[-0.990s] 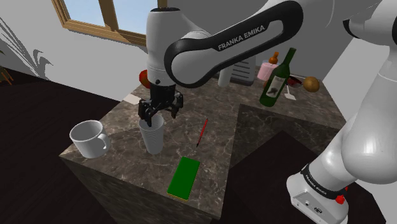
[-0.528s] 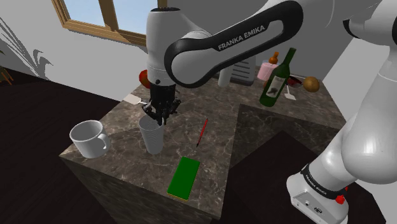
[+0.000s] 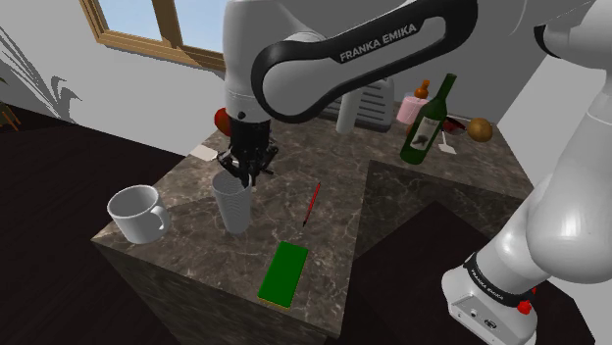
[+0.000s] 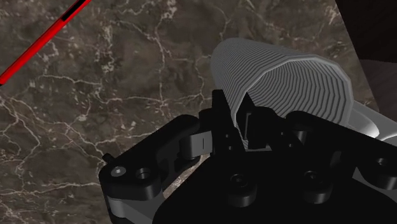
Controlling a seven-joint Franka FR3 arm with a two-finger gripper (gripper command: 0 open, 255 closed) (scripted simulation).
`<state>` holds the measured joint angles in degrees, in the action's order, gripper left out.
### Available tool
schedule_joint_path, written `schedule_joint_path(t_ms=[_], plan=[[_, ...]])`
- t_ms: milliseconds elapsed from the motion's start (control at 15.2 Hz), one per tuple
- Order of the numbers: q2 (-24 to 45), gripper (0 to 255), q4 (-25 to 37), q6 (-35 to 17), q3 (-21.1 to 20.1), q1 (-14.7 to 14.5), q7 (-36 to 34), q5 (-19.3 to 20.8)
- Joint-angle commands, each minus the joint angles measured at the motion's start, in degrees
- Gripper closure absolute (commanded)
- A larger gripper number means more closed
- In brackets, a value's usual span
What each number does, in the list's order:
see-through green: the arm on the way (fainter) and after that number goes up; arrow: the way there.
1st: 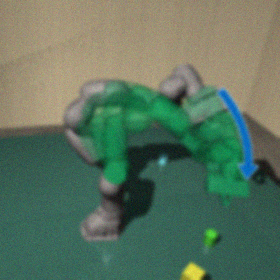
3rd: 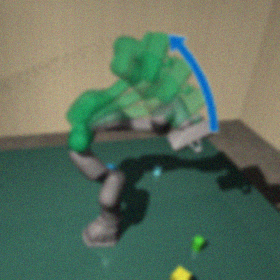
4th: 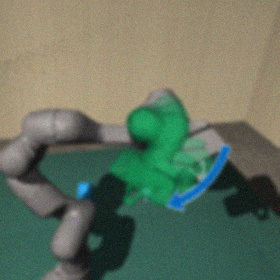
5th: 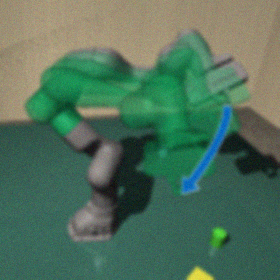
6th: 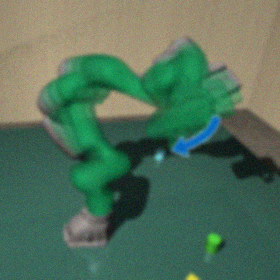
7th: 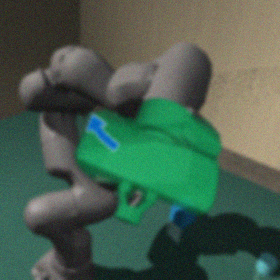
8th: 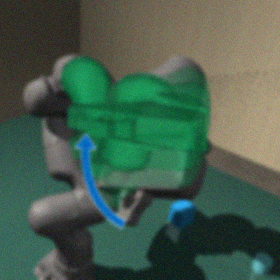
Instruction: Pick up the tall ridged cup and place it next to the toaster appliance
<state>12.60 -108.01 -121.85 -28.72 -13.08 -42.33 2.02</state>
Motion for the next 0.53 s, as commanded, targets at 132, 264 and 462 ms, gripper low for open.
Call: schedule_joint_path(t_ms=[132, 264, 462], plan=[[-1.35, 255, 1.62, 2.83, -0.17, 0.27, 0.42, -0.75], [-1.84, 255, 2.61, 4.25, -0.23, 0.33, 0.52, -1.02], [-2.48, 255, 4.19, 6.40, -0.31, 0.41, 0.64, -1.36]])
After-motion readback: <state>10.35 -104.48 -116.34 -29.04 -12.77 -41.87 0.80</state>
